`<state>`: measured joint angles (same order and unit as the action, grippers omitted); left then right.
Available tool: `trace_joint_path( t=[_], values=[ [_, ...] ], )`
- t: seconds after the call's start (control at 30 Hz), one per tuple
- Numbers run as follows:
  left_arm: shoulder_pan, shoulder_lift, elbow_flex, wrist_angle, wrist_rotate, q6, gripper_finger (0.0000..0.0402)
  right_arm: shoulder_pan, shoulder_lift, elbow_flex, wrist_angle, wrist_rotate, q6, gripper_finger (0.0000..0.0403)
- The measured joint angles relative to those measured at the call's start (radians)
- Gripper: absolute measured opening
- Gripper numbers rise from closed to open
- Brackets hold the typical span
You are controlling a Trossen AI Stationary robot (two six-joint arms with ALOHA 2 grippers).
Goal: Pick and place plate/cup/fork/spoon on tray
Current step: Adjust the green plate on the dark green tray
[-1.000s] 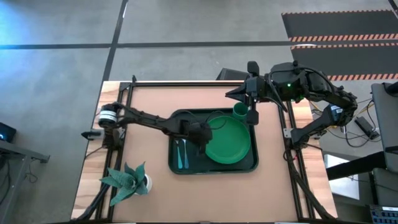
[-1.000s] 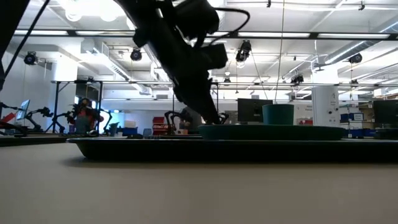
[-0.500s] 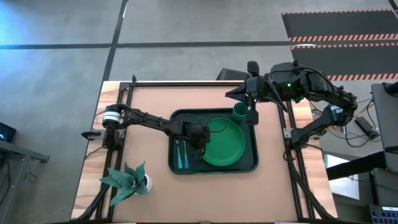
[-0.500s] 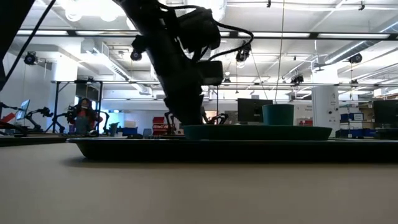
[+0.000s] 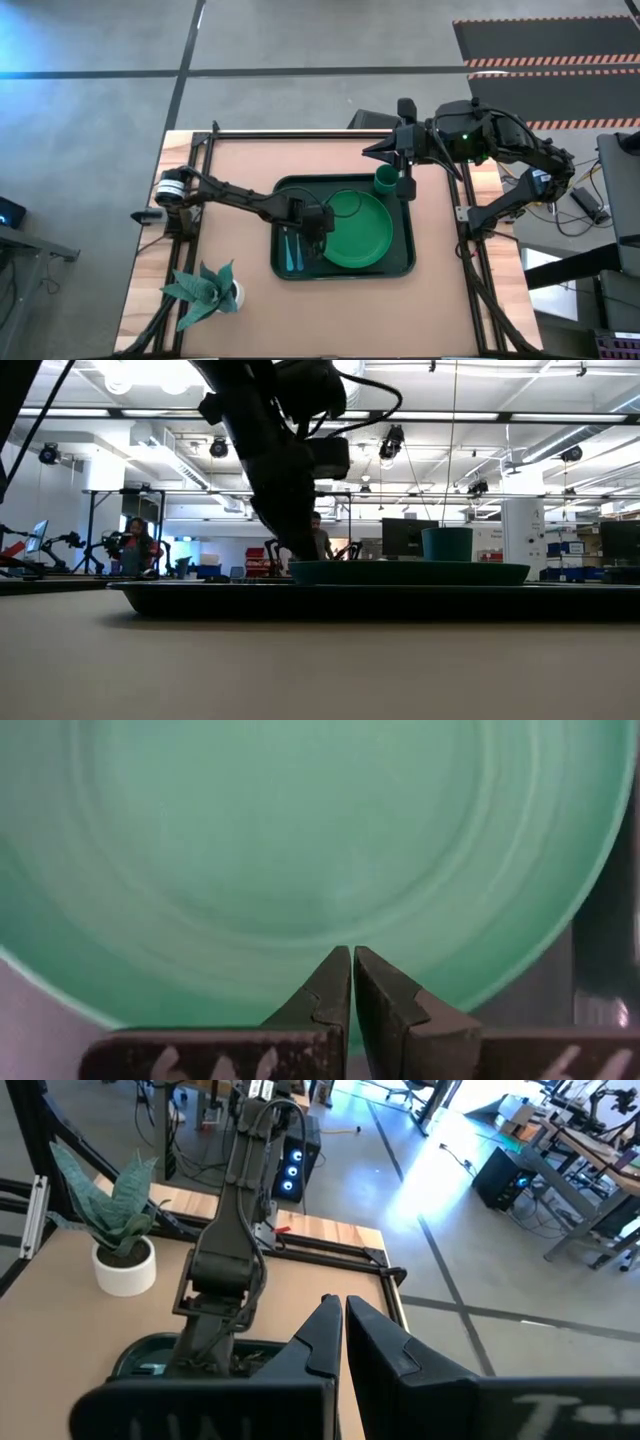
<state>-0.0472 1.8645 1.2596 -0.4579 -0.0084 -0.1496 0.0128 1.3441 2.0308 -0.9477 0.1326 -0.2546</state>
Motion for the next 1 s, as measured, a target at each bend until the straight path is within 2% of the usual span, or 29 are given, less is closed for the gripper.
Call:
trace_joint_path(
  t=[0.27,0.47,1.0],
  values=[
    [0.051,0.000,-0.001,0.196,-0.002,0.006,0.0000,0.000,0.000,0.000,0.003,0.000,0.000,0.0008],
    [0.085,0.009,-0.011,0.196,-0.004,0.006,0.0000,0.000,0.000,0.000,0.003,0.000,0.010,0.0008],
    [0.084,0.034,-0.035,0.213,0.001,-0.006,0.0000,0.000,0.000,0.000,0.016,-0.001,0.020,0.0008]
  ],
)
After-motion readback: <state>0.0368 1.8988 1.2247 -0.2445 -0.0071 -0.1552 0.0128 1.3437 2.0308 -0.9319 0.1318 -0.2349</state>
